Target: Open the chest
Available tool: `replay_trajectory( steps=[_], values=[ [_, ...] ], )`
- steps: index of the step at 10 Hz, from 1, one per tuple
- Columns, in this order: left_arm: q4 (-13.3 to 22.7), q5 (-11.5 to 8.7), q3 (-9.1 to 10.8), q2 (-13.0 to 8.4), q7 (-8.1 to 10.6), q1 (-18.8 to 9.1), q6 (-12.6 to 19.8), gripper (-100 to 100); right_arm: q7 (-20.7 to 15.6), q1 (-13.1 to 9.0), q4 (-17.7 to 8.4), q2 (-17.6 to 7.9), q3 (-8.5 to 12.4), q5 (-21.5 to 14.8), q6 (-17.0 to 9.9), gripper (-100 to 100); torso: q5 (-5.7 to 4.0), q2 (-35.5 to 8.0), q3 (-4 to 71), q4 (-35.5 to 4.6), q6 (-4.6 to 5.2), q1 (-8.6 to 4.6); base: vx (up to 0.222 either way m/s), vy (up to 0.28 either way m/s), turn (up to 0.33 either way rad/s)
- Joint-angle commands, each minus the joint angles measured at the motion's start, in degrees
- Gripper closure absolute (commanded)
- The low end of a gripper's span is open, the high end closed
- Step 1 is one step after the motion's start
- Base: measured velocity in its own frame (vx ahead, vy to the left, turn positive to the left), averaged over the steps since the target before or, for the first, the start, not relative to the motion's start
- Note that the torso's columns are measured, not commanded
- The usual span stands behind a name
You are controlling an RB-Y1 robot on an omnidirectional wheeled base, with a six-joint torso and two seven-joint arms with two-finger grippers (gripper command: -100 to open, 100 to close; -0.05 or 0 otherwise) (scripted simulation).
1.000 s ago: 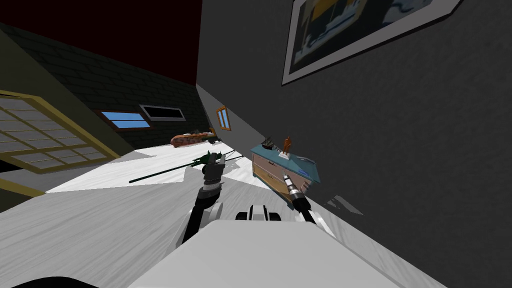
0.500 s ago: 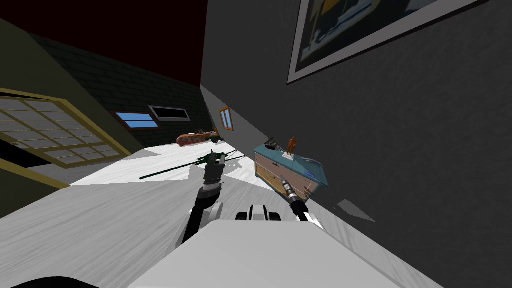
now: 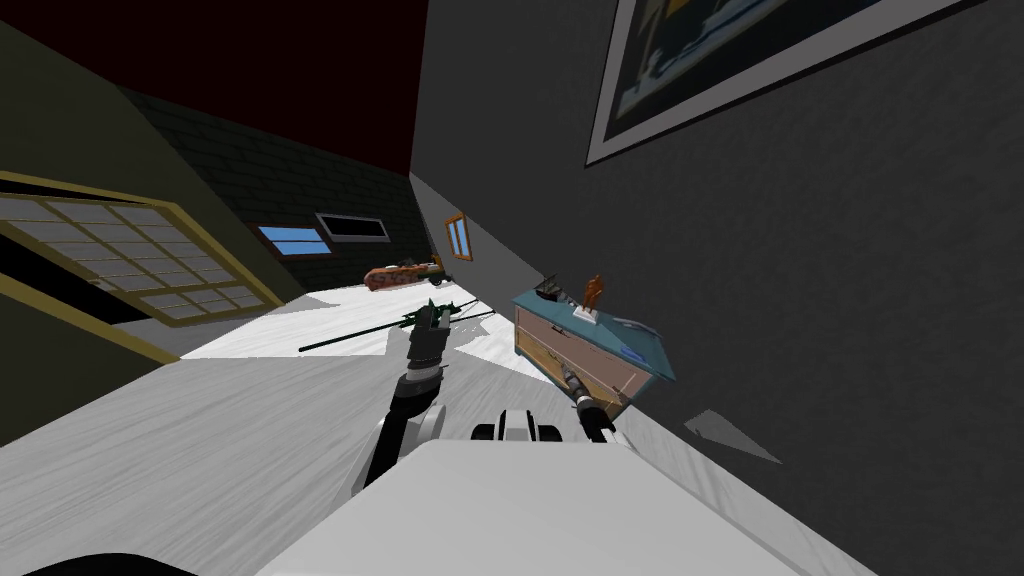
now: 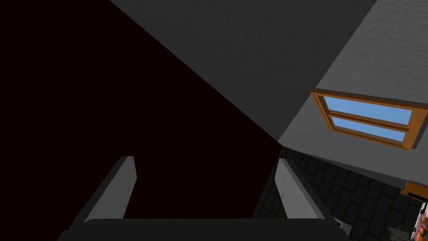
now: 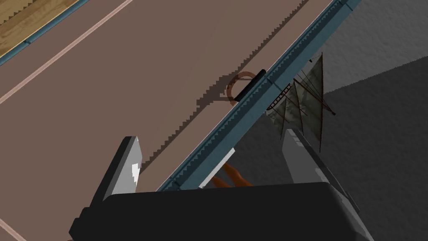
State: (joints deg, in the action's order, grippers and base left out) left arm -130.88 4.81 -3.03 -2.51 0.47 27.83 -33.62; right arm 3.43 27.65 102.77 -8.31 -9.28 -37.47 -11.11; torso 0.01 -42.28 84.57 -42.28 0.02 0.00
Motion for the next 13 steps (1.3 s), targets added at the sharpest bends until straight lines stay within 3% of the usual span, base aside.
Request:
replay_trajectory(
  steps=[1, 3, 4, 6, 7, 8, 9, 11, 13],
  values=[
    [0.0, 0.0, 0.00, 0.0, 0.00, 0.0, 0.0, 0, 0.6, -1.0, -3.7, -0.7, -0.8, -3.1, -4.1, -100, -0.03, 0.0, 0.0, 0.0, -0.01, -0.11, 0.022, 0.056, 0.133],
    [0.0, 0.0, 0.00, 0.0, 0.00, 0.0, 0.0, 0, 0.6, -1.0, -4.2, -0.7, -0.8, -3.2, -6.5, -100, 0.00, 0.0, 0.0, 0.0, -0.01, 0.02, 0.018, 0.039, 0.027],
    [0.0, 0.0, 0.00, 0.0, 0.00, 0.0, 0.0, 0, 0.9, -1.6, -6.8, -0.9, -1.6, -5.9, -8.5, -100, -0.02, 0.0, 0.0, 0.0, -0.01, -0.07, 0.023, 0.057, 0.134],
    [0.0, 0.0, 0.00, 0.0, 0.00, 0.0, 0.0, 0, 0.9, -1.6, -7.3, -0.9, -1.6, -6.2, -10.6, -100, 0.01, 0.0, 0.0, 0.0, -0.01, 0.05, 0.021, 0.040, 0.031],
    [0.0, 0.0, 0.01, 0.0, 0.00, 0.0, 0.0, 0, 1.3, -2.2, -10.4, -1.1, -2.3, -8.8, -12.5, -100, -0.02, 0.0, 0.0, 0.0, -0.01, -0.06, 0.028, 0.042, 0.151],
    [0.0, 0.0, 0.00, 0.0, 0.00, 0.0, 0.0, 0, 1.3, -2.2, -10.4, -1.1, -2.3, -9.1, -14.4, -100, -0.02, 0.0, 0.0, 0.0, -0.05, 0.00, 0.032, 0.051, 0.062],
    [0.0, 0.0, 0.00, 0.0, 0.00, 0.0, 0.0, 0, 1.6, -2.8, -12.4, -1.2, -3.0, -11.5, -16.0, -100, 0.00, 0.0, 0.0, 0.0, 0.00, 0.04, 0.045, 0.070, 0.122],
    [0.0, 0.0, 0.00, 0.0, 0.00, 0.0, 0.0, 0, 1.6, -2.8, -13.6, -1.2, -3.0, -12.0, -18.8, -100, 0.00, 0.0, 0.0, 0.0, -0.01, -0.01, 0.027, 0.036, 0.031],
    [0.0, 0.0, 0.00, 0.0, 0.00, 0.0, 0.0, 0, 1.8, -3.5, -16.8, -1.3, -3.8, -14.8, -22.5, -100, -0.03, 0.0, 0.0, 0.0, -0.05, -0.04, 0.031, 0.032, 0.111]
  ],
)
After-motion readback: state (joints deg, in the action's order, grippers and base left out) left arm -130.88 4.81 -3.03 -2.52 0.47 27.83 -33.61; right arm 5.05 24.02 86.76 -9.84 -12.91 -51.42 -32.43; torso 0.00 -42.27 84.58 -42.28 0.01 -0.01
